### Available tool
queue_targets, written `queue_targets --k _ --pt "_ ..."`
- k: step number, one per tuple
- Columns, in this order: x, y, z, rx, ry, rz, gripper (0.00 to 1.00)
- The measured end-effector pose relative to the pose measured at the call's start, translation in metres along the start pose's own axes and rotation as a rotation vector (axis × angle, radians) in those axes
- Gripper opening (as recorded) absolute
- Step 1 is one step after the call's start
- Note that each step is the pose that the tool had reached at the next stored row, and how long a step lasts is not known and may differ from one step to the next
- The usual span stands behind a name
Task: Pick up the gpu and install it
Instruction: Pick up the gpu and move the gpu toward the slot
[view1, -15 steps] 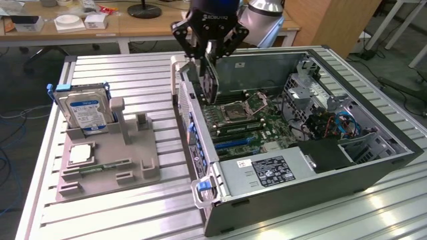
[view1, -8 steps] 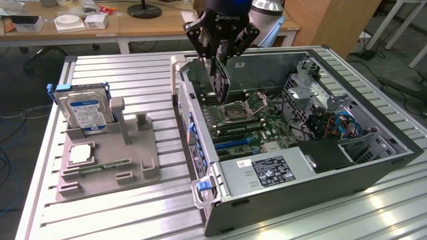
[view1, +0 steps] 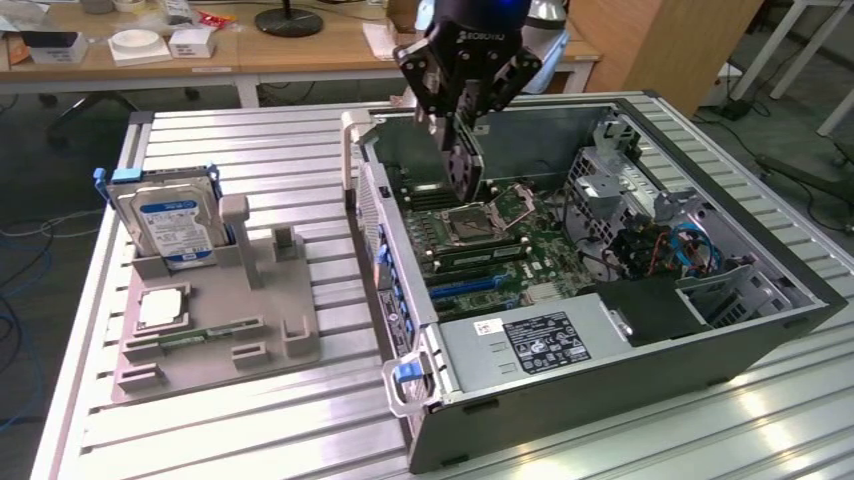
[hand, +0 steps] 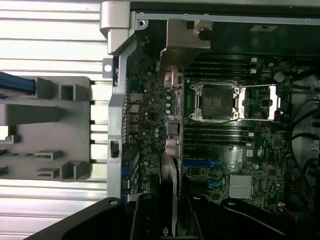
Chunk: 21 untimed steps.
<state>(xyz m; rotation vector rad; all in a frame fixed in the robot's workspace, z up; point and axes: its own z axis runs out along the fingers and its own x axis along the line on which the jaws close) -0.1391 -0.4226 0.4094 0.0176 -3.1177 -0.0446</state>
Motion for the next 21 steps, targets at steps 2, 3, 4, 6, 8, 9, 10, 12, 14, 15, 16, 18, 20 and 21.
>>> queue_targets --k 2,3,4,6,8,9,10,12,14,15,16,18,20,21 --pt "-0.007 -0.0001 0.0 -0.0001 -0.0001 0.0 0.26" --pt "-0.011 -0.0001 0.0 -0.0001 0.0 0.0 0.26" --pt "-0.015 -0.0002 0.0 -0.0001 -0.0001 0.0 0.26" --pt "-0.022 -0.0002 0.0 0.0 0.0001 0.0 0.26" --pt "-0.028 -0.0003 0.0 0.0001 0.0001 0.0 0.26" --pt "-0.031 -0.0004 0.0 0.0 0.0 0.0 0.26" --pt "-0.034 -0.0004 0.0001 -0.0001 0.0 0.0 0.26" --pt "-0.04 -0.0005 0.0001 0.0 0.0001 0.0 0.26" --pt "-0.045 -0.0006 0.0002 0.0 0.0 0.0 0.26" --pt "-0.048 -0.0006 0.0003 0.0 0.0 0.0 0.26" --pt "-0.05 -0.0006 0.0003 0.0 0.0001 0.0 0.26" --pt "-0.055 -0.0007 0.0005 -0.0001 0.0 0.0 0.26" --pt "-0.062 -0.0007 0.0006 0.0 0.0 0.0 0.26" --pt "-0.064 -0.0008 0.0007 -0.0001 0.0 0.0 0.26"
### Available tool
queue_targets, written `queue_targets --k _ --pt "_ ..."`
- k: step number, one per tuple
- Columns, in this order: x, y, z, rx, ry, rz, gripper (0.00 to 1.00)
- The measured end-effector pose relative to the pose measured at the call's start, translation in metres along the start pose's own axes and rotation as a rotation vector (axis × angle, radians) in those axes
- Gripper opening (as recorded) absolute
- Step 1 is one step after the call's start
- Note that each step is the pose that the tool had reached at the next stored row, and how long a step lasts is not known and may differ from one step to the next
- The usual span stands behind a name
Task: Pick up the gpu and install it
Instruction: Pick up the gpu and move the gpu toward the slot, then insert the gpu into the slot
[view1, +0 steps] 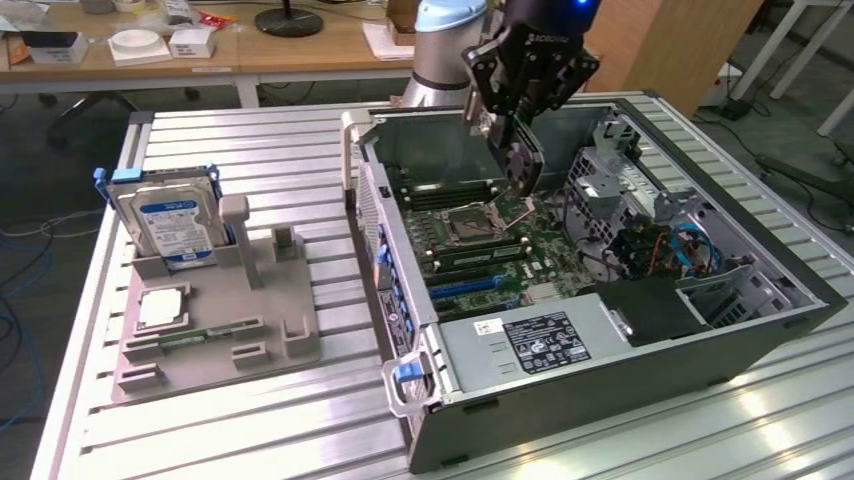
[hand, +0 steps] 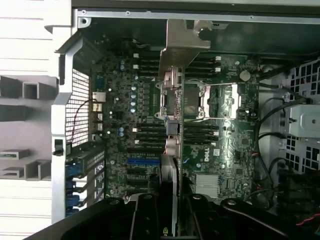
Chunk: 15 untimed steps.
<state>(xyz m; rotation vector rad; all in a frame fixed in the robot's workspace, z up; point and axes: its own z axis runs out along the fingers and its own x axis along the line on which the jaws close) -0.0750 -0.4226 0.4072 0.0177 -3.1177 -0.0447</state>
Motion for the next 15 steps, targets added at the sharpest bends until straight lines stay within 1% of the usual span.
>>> queue_targets --k 2,7,15 --pt "-0.002 -0.0001 0.0 0.0001 0.0001 0.0 0.26" --pt "-0.011 -0.0002 0.0001 0.0001 0.0 0.0 0.26" --pt "-0.012 -0.0001 0.0001 0.0 0.0 0.0 0.26"
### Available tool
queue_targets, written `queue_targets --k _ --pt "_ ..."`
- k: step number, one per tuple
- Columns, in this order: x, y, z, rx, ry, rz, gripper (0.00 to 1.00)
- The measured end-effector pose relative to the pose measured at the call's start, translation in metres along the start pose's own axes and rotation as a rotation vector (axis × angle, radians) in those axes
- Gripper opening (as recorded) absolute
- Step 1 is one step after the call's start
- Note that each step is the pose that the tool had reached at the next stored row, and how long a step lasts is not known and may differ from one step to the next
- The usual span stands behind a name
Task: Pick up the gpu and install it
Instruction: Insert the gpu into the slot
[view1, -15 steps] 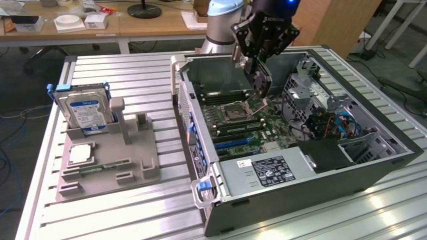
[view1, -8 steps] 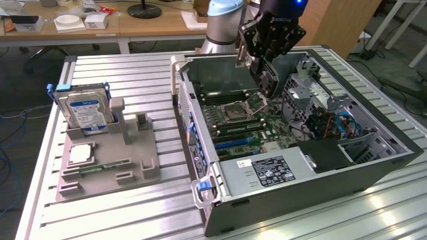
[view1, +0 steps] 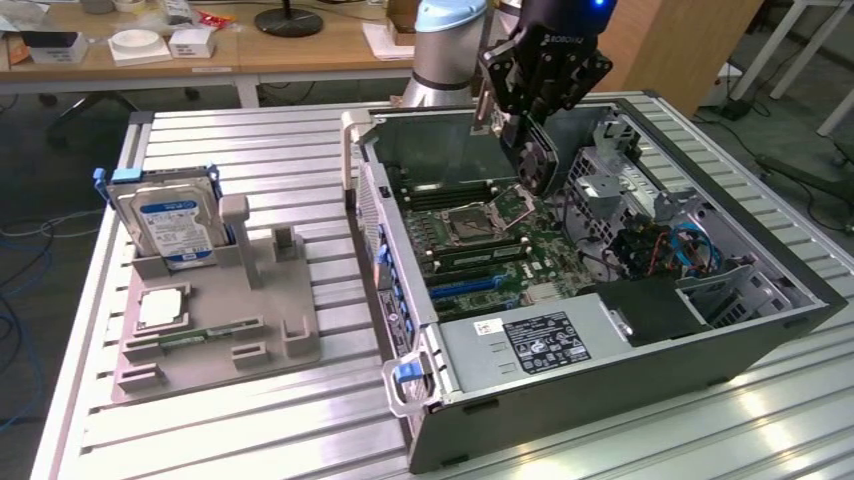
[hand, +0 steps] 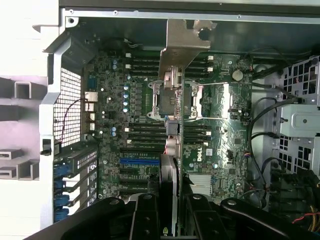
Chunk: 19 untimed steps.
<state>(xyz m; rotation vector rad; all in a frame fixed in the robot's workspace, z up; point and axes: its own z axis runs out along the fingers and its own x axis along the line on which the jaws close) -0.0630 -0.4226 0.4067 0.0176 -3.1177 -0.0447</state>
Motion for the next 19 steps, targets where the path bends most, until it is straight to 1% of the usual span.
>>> queue_targets --k 6,13,19 --pt "0.0 0.0 0.0 0.0 0.0 -0.004 0.26" --pt "0.0 0.0 0.0 0.0024 0.003 -0.103 0.26" --pt "0.0 0.0 0.0001 0.0048 0.0059 -0.206 0.26"
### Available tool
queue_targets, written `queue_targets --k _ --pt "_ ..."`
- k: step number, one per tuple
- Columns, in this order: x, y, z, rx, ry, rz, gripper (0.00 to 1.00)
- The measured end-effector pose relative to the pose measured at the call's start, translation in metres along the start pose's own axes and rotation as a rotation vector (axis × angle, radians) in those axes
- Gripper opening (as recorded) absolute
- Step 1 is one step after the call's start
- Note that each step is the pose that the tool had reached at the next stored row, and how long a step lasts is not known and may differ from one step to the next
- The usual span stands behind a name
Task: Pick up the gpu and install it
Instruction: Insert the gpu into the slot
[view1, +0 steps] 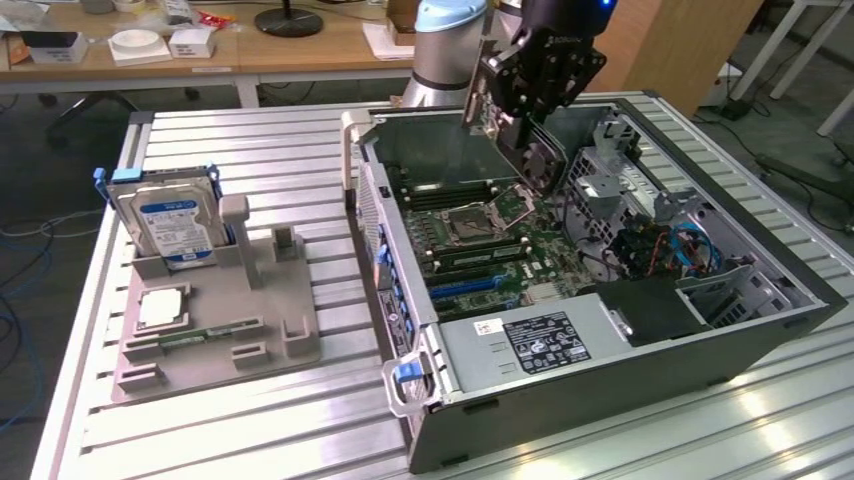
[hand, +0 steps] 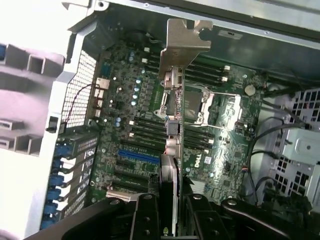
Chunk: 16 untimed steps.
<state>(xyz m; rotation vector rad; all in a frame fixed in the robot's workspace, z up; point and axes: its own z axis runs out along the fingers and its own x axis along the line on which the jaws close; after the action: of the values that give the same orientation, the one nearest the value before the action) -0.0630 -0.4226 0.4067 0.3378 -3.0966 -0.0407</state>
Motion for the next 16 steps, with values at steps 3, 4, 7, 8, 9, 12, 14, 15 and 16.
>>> queue_targets --k 3,4,7,8,9,12,14,15,16 --pt "0.0 0.0 0.0 0.0012 0.0014 -0.048 0.26" --pt "0.0 0.0 0.0 0.0015 0.0018 -0.062 0.26" --pt "0.0 0.0 0.0 0.0025 0.003 -0.104 0.26" --pt "0.0 0.0 0.0001 0.0025 0.0034 -0.12 0.26" --pt "0.0 0.0 0.0001 0.0025 0.0037 -0.134 0.26" --pt "0.0 0.0 0.0002 0.0032 0.0048 -0.174 0.26" --pt "0.0 0.0 0.0001 0.0039 0.0057 -0.204 0.26" --pt "0.0 0.0 0.0002 0.0042 0.0061 -0.219 0.26" --pt "0.0 0.0 0.0001 0.0044 0.0064 -0.231 0.26"
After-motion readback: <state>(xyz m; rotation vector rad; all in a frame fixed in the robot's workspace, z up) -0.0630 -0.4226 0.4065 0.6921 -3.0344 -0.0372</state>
